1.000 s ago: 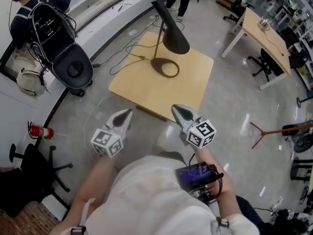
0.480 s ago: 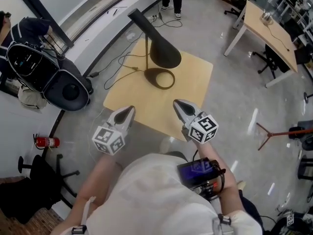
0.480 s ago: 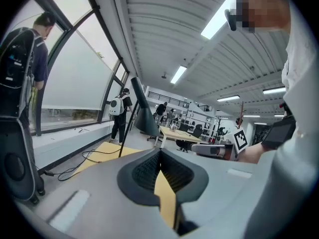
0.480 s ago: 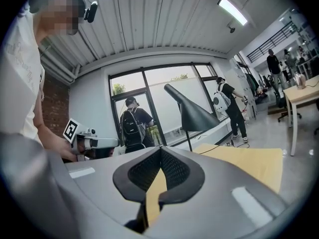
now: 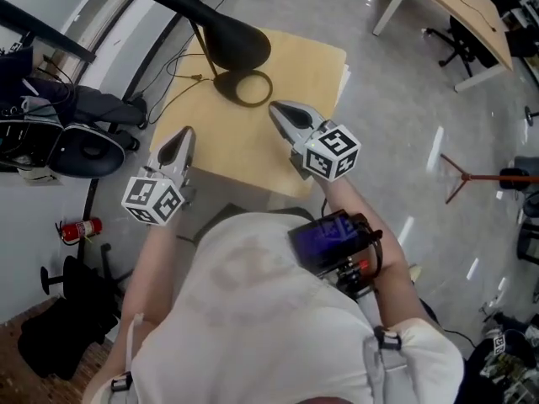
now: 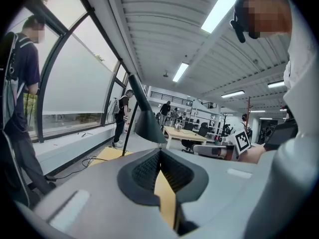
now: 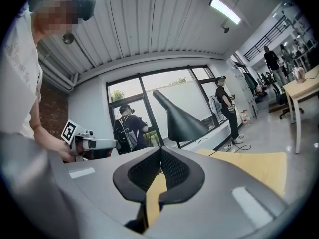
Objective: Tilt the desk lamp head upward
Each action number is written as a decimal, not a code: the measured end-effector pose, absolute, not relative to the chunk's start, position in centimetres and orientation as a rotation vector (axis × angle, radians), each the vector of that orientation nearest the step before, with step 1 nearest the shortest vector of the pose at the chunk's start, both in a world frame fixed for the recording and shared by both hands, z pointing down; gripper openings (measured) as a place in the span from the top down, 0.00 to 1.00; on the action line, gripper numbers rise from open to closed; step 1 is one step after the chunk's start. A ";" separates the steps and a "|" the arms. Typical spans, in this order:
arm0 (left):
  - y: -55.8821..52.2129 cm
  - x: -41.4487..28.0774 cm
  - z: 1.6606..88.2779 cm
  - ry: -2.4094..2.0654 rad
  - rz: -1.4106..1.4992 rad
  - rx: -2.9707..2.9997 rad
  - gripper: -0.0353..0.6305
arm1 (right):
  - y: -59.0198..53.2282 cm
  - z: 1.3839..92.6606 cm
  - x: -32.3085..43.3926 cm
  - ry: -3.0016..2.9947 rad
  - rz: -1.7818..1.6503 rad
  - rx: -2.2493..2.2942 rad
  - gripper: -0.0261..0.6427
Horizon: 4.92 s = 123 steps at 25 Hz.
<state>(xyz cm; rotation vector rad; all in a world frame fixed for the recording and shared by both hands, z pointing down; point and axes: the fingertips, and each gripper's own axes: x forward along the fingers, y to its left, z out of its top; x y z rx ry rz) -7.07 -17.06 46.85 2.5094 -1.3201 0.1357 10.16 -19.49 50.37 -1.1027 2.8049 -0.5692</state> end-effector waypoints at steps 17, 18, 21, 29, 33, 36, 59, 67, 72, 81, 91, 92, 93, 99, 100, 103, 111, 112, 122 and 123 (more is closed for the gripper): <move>-24.7 -10.6 38.6 -1.316 0.026 2.658 0.90 | -19.3 49.0 10.1 2.735 -0.506 -1.240 0.94; -25.8 -10.5 38.1 -1.303 0.036 2.673 0.89 | -20.0 48.8 10.1 2.722 -0.505 -1.250 0.94; -29.8 -8.2 36.2 -1.250 0.045 2.704 0.84 | -22.6 48.7 12.4 2.685 -0.513 -1.287 0.94; -35.2 -6.8 34.6 -1.158 0.042 2.710 0.69 | -25.3 48.7 14.2 2.650 -0.502 -1.338 0.94; -37.0 -7.2 33.2 -1.088 -0.013 2.688 0.54 | -25.8 48.8 14.5 2.639 -0.503 -1.361 0.94; -38.0 -7.1 31.8 -1.008 -0.058 2.688 0.47 | -26.1 49.2 14.5 2.626 -0.510 -1.386 0.94; -39.7 -3.7 29.8 -0.019 0.658 3.062 0.58 | -26.7 50.0 14.2 2.622 -0.541 -1.457 0.94; -39.3 -3.7 30.2 0.104 0.710 3.067 0.60 | -27.1 50.1 14.0 2.618 -0.544 -1.477 0.94; -39.3 -3.9 30.0 0.106 0.674 3.071 0.60 | -27.9 50.7 13.9 2.624 -0.563 -1.502 0.94; -39.4 -3.9 30.1 0.104 0.658 3.077 0.60 | -31.8 51.7 13.0 2.477 -0.862 -1.320 0.73; -39.3 -3.6 29.8 0.123 0.687 3.090 0.60 | -33.4 51.7 11.5 2.219 -1.181 -1.023 0.45; -39.2 -3.7 29.8 0.134 0.697 3.093 0.60 | -33.5 51.6 11.3 2.214 -1.189 -1.013 0.46; -39.2 -3.7 29.9 0.146 0.713 3.097 0.60 | -33.5 51.4 11.1 2.223 -1.185 -1.007 0.47; -38.9 -3.5 30.1 0.182 0.870 3.125 0.60 | -33.5 51.5 10.9 2.206 -1.225 -1.028 0.48; -38.9 -3.6 30.2 0.183 0.876 3.122 0.60 | -33.5 51.6 10.9 2.199 -1.233 -1.031 0.48; -38.9 -3.6 30.2 0.174 0.877 3.113 0.60 | -33.4 51.3 11.0 2.206 -1.229 -1.037 0.48; -39.3 -4.4 31.2 0.163 0.844 3.084 0.60 | -33.0 49.7 12.0 2.273 -1.158 -1.113 0.49; -39.3 -4.5 31.2 0.163 0.838 3.079 0.60 | -33.0 49.7 12.2 2.271 -1.164 -1.129 0.49; -39.5 -5.4 32.2 0.164 0.773 3.046 0.60 | -32.2 48.7 14.2 2.339 -1.117 -1.307 0.49; -39.6 -5.4 32.3 0.166 0.764 3.045 0.60 | -32.1 48.5 14.3 2.345 -1.116 -1.314 0.49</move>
